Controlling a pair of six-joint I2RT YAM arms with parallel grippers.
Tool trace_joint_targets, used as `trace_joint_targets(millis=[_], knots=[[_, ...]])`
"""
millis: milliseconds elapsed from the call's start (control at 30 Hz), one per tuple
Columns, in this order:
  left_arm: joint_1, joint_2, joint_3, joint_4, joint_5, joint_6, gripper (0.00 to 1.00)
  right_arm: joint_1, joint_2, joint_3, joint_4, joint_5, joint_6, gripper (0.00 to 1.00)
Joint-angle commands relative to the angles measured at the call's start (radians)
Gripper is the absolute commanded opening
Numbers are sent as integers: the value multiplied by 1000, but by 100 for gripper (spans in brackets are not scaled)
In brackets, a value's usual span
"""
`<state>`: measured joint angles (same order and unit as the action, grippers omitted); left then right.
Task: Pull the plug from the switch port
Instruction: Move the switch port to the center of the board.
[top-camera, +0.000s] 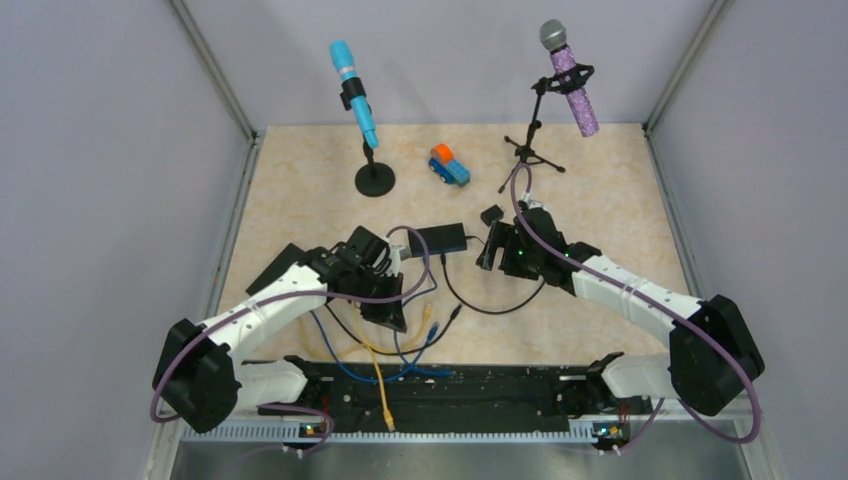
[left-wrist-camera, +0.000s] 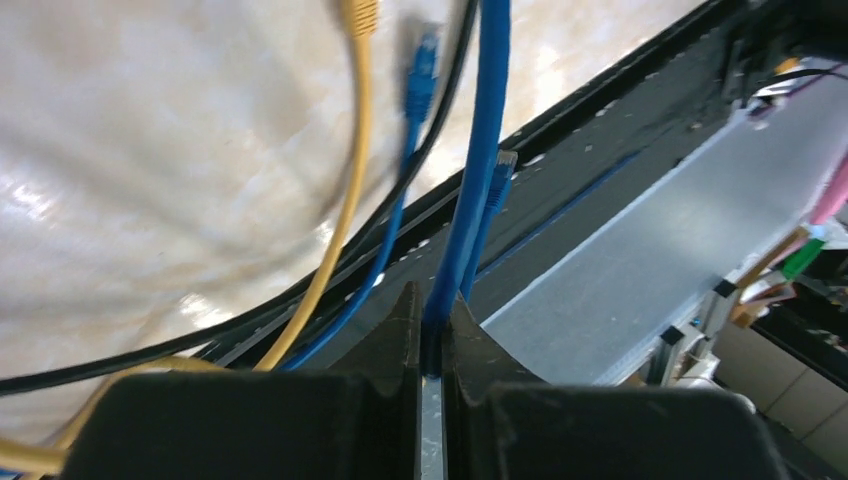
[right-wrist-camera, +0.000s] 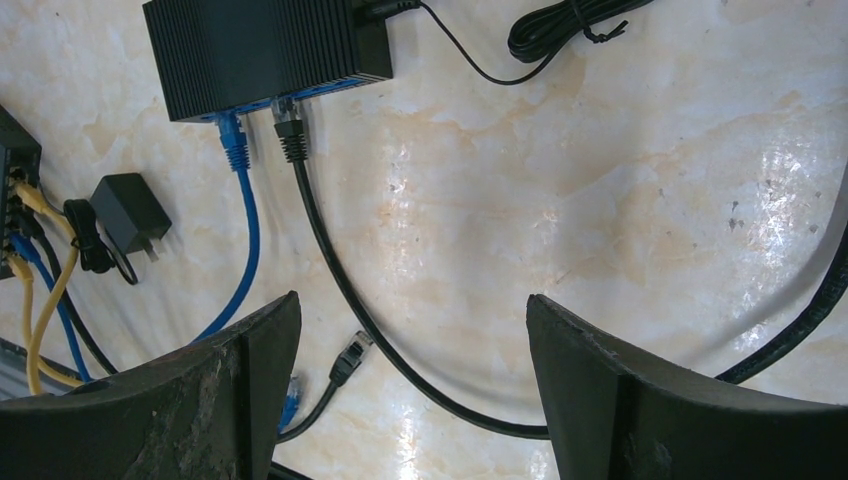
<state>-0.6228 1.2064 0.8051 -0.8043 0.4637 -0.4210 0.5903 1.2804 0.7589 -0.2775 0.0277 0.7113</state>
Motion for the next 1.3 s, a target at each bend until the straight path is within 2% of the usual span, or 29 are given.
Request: trace_joint_targets(millis=[0, 267, 400, 500, 633, 767, 800, 867, 1000, 1133, 1267], knots=[[-2, -17, 43, 192, 117, -98, 0, -12, -7, 10, 3, 10, 2, 82], [-2, -25, -80, 524, 160, -327, 0, -12, -18, 21, -27, 52, -14, 82], [-14, 9, -179, 697, 127, -440, 5, -12, -30, 25, -38, 77, -23, 82], [-44, 44, -207, 754, 109, -476, 10, -12, -28, 26, -39, 82, -32, 82], [-96, 65, -221, 750, 91, -476, 60, -12, -20, 36, -45, 98, -51, 82], [-109, -10, -223, 679, 62, -446, 93, -12, 3, 61, -46, 100, -79, 82], [-109, -43, -214, 641, 43, -425, 98, -11, 11, 71, -47, 99, -89, 82], [-108, -111, -179, 532, -6, -372, 99, -13, 32, 93, -50, 99, -105, 83], [-106, -230, -83, 331, -253, -293, 99, -20, 88, 161, -50, 88, -121, 83], [-77, -254, -6, 278, -540, -269, 99, -23, 156, 245, -24, 73, -111, 83], [38, -130, 55, 400, -495, -248, 99, -23, 262, 346, 30, 33, -102, 82]])
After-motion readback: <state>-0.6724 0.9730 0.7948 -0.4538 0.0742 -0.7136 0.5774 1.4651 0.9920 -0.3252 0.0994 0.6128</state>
